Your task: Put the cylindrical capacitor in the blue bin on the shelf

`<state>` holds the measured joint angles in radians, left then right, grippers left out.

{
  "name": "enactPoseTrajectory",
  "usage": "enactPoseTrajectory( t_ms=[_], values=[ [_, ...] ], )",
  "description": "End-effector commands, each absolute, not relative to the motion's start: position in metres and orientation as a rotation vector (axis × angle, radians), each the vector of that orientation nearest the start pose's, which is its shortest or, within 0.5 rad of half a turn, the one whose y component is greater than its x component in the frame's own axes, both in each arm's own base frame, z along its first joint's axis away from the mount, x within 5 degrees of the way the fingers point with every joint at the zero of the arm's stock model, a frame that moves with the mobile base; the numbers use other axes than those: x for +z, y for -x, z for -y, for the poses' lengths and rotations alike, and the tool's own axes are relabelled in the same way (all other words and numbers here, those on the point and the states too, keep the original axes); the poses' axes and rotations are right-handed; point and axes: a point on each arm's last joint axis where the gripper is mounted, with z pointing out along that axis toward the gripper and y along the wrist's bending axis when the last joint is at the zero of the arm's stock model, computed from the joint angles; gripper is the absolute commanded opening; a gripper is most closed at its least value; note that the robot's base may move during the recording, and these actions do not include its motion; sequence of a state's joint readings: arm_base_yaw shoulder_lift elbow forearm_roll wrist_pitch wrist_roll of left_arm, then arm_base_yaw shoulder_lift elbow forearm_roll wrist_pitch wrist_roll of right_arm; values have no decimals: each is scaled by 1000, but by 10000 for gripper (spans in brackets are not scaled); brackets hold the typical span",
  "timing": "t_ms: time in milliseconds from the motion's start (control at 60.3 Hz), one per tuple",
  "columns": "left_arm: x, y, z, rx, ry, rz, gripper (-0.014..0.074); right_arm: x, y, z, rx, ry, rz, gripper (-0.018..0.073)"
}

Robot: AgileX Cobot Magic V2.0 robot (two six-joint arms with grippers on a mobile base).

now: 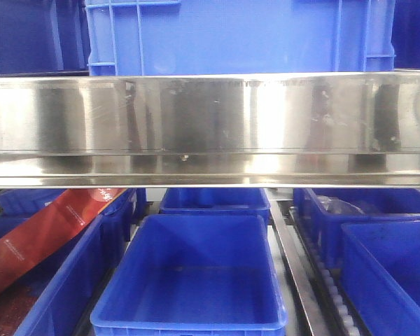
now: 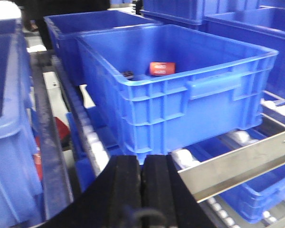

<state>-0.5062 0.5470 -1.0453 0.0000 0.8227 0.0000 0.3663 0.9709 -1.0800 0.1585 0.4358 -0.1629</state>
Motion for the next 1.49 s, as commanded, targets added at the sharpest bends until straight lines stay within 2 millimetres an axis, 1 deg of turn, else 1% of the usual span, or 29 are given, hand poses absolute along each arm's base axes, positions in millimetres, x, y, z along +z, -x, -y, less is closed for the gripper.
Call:
enactPoseTrajectory(
  t_ms=[0,50,116,199,282,398,497,597,680,1310,1393,1475],
  values=[
    [437,-59,32,-349,-447,-1738,-111,415,-164,-68,302,371,-1695,-162],
    [433,-62,33,-348,-447,-1740,-111,402,-151,-63,301,362,-1677,-162],
    [426,-66,35,-348,-449,-1743,-111,388,-139,-57,299,353,-1658,-162],
    [414,-71,38,-344,-454,-1760,-111,372,-121,-50,298,339,-1620,-162],
    [398,-79,42,-341,-459,-1777,-111,356,-105,-44,299,334,-1600,-162],
    [376,-86,47,-338,-465,-1798,-111,338,-89,-38,300,332,-1588,-162],
    [359,-91,49,-332,-473,-1827,-111,329,-82,-35,300,331,-1582,-162],
    [349,-92,50,-329,-479,-1848,-111,326,-79,-34,301,331,-1581,-162],
    [347,-92,50,-327,-481,-1857,-111,325,-79,-34,301,332,-1583,-162],
    [349,-93,50,-326,-478,-1838,-111,325,-79,-34,301,332,-1583,-162],
    [349,-92,46,-288,-466,-1824,-111,325,-79,-34,301,332,-1583,-162],
    [346,-89,39,-271,-406,-1793,-111,325,-79,-34,301,332,-1583,-162]
  ],
)
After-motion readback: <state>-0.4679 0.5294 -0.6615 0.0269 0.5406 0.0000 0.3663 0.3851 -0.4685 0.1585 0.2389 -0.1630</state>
